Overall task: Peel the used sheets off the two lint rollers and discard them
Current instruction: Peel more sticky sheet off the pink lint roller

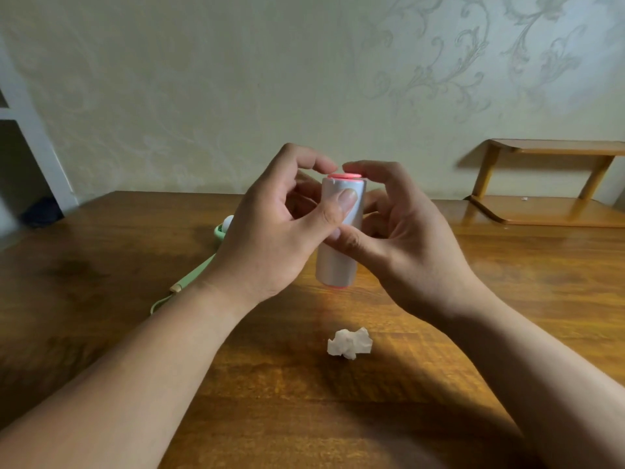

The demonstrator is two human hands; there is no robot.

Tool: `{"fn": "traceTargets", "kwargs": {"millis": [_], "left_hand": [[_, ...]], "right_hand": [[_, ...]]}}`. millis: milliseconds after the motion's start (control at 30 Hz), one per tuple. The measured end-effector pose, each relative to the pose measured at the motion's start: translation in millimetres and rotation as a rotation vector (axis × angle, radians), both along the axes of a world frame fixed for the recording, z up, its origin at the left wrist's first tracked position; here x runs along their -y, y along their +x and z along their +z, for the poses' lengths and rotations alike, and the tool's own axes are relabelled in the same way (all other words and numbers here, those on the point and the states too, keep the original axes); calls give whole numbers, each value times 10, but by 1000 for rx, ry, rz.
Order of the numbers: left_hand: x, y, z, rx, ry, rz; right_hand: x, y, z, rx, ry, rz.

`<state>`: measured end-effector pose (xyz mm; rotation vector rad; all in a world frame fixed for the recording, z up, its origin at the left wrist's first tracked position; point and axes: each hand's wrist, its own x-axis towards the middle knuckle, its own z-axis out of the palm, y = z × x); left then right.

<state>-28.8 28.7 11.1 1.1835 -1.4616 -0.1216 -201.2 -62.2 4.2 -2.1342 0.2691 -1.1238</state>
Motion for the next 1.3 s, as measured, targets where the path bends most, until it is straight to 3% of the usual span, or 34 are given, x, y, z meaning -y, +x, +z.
{"fn": "traceTargets", "kwargs": {"millis": [133, 300, 633, 900, 1000, 1167, 1300], "left_hand": [[-17, 9, 42, -4, 7, -58], [17, 33, 31, 18, -7, 22], [-8, 52, 56, -61, 115, 16], [21, 131, 77, 87, 208, 0], [-9, 164, 92, 26, 230, -51], [-12, 191, 87, -269, 243, -127], [-10, 184, 73, -27, 198, 7]], "right_hand": [[1, 6, 0, -4, -16, -21], [-16, 3, -34, -55, -80, -109], [1, 13, -55, -68, -103, -184], [100, 41, -144, -59, -116, -185], [123, 48, -145, -33, -54, -106], [135, 53, -138, -2, 74, -10], [129, 67, -170, -32, 55, -39]]}}
